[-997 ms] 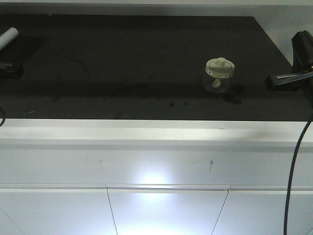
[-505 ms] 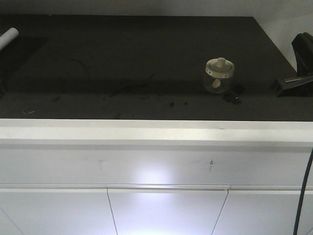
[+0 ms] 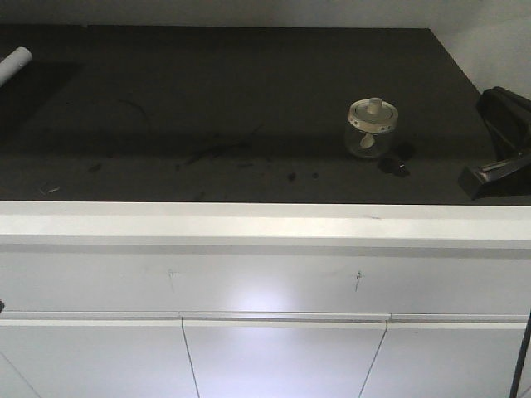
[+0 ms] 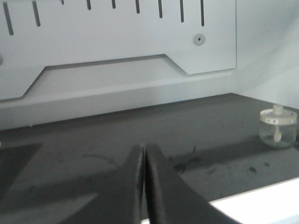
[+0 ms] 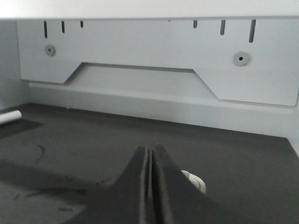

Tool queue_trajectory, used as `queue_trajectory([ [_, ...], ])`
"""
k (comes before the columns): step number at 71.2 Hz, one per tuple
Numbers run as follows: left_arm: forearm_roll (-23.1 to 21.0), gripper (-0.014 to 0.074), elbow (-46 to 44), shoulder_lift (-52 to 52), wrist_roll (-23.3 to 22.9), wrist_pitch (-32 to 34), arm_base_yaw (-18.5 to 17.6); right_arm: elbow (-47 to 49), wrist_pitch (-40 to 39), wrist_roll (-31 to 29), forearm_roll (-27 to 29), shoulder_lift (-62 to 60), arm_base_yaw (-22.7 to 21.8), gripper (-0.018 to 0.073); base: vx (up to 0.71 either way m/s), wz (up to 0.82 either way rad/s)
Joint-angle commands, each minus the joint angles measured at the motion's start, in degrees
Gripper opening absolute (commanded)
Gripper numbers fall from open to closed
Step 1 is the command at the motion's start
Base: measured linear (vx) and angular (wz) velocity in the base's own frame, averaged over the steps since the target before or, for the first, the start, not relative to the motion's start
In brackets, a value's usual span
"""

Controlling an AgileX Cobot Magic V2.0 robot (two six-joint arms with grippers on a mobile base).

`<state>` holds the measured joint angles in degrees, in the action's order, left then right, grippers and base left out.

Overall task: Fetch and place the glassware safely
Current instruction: 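Lower both grippers and move the right gripper toward the glass jar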

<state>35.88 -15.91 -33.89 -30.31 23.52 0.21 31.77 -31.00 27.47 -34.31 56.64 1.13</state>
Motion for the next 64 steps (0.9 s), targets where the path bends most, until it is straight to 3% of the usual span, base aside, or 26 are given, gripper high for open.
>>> queue_trajectory([
  [1,-1.0,-0.0001,0.6,2.7,-0.8,0.8,0.0,1.2,-0.1,0.3,-0.7,-2.3,-0.3,-0.0003,0.00,0.00],
  [22,-1.1,-0.0001,2.7,4.8,-0.8,-0.2,0.0,-6.4,-2.8,0.3,-0.6,-3.7,-0.3,-0.0003,0.00,0.00],
  [47,-1.1,-0.0001,2.7,4.8,-0.8,-0.3,0.0,-6.5,-2.7,0.3,1.3,-3.5,-0.3,0.0001,0.00,0.00],
  [57,-1.1,-0.0001,2.7,4.8,-0.8,-0.3,0.0,-6.4,-2.7,-0.2,3.2,-1.1,-0.3,0.0048,0.00,0.00],
  [64,-1.1,-0.0001,2.7,4.8,-0.8,-0.3,0.0,-5.2,-2.8,-1.2,2.5,1.7,-0.3,0.0133,0.00,0.00],
])
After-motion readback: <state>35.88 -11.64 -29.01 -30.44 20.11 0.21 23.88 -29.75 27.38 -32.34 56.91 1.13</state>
